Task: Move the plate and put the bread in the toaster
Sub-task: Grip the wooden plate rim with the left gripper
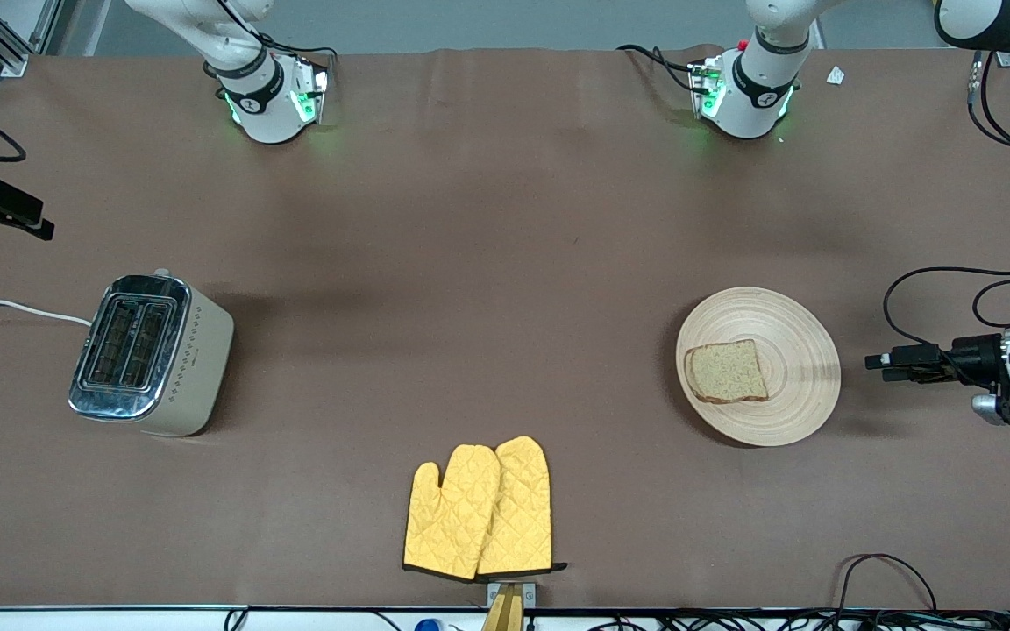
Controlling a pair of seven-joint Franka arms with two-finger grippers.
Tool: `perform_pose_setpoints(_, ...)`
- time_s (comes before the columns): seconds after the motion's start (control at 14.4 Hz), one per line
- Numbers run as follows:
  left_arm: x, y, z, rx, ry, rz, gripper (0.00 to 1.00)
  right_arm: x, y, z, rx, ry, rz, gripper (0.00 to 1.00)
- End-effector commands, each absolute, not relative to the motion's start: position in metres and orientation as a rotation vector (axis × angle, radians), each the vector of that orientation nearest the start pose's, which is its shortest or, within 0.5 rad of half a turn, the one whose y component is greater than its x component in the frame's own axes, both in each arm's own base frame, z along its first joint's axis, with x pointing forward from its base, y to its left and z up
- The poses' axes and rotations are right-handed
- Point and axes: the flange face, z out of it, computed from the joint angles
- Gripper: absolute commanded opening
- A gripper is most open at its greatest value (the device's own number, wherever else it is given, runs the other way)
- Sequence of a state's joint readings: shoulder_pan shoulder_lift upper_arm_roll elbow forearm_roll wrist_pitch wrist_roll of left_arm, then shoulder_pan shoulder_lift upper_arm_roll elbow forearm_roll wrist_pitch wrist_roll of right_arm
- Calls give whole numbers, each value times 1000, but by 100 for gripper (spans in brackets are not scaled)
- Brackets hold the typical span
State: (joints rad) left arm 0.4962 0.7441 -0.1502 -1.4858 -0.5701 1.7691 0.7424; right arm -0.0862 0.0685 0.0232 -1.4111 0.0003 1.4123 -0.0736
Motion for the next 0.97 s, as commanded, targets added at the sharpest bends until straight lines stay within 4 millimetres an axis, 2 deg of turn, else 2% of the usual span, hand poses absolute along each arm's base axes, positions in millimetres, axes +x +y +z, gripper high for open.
perform_pose_setpoints(0.0, 641, 190, 209, 2323, -175, -79, 87, 550, -24, 653, -3136, -52, 132, 100)
perform_pose_setpoints(0.21, 640, 187, 204, 2314, -180, -92, 77, 547, -28, 651, -3134, -59, 166, 100)
perform_pose_setpoints(0.35, 640, 185, 203, 2311, -182, -96, 72, 547, -24, 651, -3137, -67, 174, 100)
perform_pose_setpoints(0.55, 638, 181, 186, 2287, -184, -105, 68, 547, -13, 653, -3182, -89, 174, 100)
perform_pose_setpoints(0.76, 638, 178, 180, 2272, -194, -98, 66, 548, -19, 654, -3218, -69, 159, 100)
perform_pose_setpoints(0.9, 637, 179, 175, 2268, -194, -101, 61, 553, -25, 659, -3217, -57, 98, 100)
